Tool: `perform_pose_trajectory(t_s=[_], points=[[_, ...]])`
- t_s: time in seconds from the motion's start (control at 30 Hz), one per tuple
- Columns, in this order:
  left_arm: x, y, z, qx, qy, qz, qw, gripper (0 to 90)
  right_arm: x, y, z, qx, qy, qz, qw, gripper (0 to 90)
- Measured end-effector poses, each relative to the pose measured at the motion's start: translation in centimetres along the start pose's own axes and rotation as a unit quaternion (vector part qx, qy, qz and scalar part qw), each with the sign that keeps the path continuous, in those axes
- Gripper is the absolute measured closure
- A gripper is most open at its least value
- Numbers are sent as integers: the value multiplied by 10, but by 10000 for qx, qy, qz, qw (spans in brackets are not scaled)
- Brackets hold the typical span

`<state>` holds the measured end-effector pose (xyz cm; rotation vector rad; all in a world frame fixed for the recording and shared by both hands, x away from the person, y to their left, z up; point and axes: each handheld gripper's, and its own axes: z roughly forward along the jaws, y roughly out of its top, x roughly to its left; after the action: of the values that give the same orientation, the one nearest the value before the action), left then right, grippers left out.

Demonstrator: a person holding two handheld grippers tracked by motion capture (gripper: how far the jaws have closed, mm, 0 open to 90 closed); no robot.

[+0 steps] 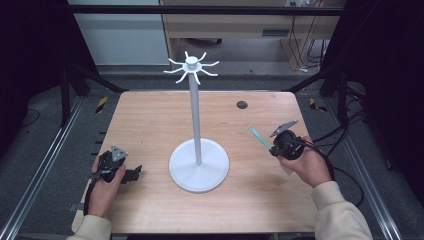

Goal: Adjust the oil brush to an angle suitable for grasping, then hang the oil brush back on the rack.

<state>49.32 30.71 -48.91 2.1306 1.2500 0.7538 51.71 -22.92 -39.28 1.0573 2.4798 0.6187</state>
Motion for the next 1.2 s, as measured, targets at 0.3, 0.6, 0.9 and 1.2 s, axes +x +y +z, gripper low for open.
perform_pose_trajectory(t_s=[0.3, 0.6, 0.9, 1.2], points=[[0, 0, 0, -3, -1, 4, 10000, 30, -3, 8, -17, -675, -195, 127, 9974, 824], [0, 0, 1, 10, -4, 18, 10000, 30, 0, 16, -32, -1092, -232, 118, 9937, 824], [0, 0, 1, 6, -3, 10, 10000, 30, 6, 26, -47, -1507, -197, 118, 9883, 824], [0, 0, 0, -2, 0, 7, 10000, 30, 14, 33, -60, -1931, -62, 173, 9810, 824]])
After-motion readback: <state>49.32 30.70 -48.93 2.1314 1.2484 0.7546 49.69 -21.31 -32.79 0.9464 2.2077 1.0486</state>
